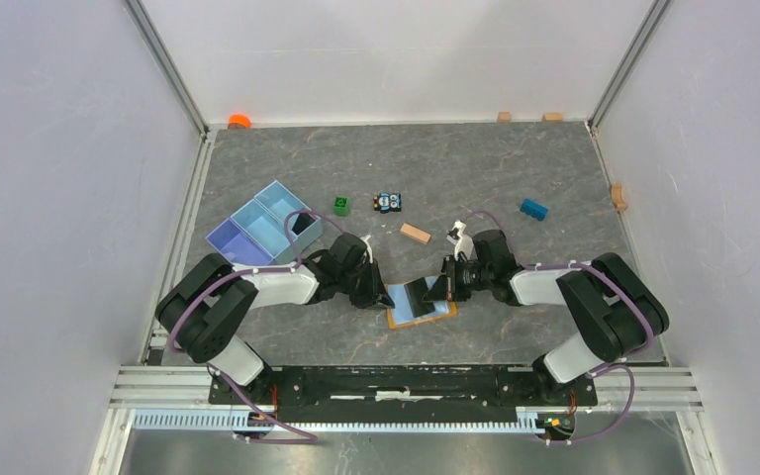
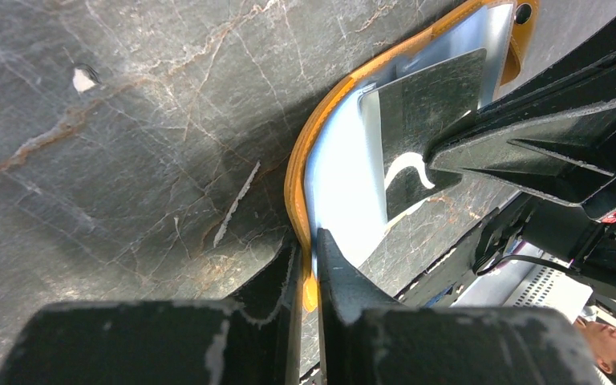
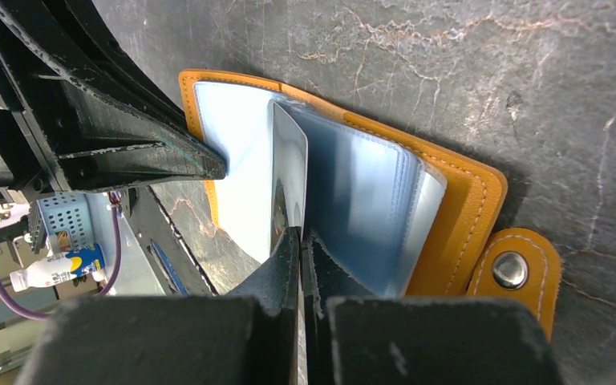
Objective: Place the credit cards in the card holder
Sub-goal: Insert the credit card into the card holder.
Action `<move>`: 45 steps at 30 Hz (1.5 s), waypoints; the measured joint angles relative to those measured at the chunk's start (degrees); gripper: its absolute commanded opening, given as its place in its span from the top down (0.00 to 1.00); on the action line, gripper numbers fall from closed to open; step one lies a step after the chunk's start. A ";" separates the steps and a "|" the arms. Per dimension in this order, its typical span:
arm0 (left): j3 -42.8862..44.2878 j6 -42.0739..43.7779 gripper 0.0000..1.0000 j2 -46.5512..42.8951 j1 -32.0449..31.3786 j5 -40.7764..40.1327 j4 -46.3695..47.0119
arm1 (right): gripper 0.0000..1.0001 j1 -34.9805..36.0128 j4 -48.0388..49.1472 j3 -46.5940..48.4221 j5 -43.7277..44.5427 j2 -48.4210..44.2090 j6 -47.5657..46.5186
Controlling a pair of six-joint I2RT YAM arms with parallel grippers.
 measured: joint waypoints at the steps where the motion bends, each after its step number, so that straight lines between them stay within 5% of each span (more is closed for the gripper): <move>1: 0.00 0.00 0.85 0.00 0.00 0.00 -0.02 | 1.00 0.00 -0.11 0.04 0.00 0.00 -0.07; 12: 0.07 0.00 0.84 0.00 0.00 -0.02 -0.13 | 1.00 0.20 0.57 -1.81 1.07 -1.79 -0.15; 21: -0.04 -0.02 0.73 0.00 0.00 0.09 0.31 | 0.98 3.43 3.41 -2.45 3.61 -1.79 3.06; 29: -0.66 -0.04 0.65 -0.02 0.00 0.74 2.21 | 0.74 6.86 5.07 -2.34 6.97 -1.42 5.25; 35: -0.68 0.00 0.54 -1.11 -0.02 0.02 1.99 | 0.54 8.04 -3.43 -0.46 12.00 -6.75 2.38; 45: -1.22 0.00 0.55 -2.64 0.00 -1.42 1.16 | 0.43 8.79 -15.37 2.95 18.53 -11.56 -4.79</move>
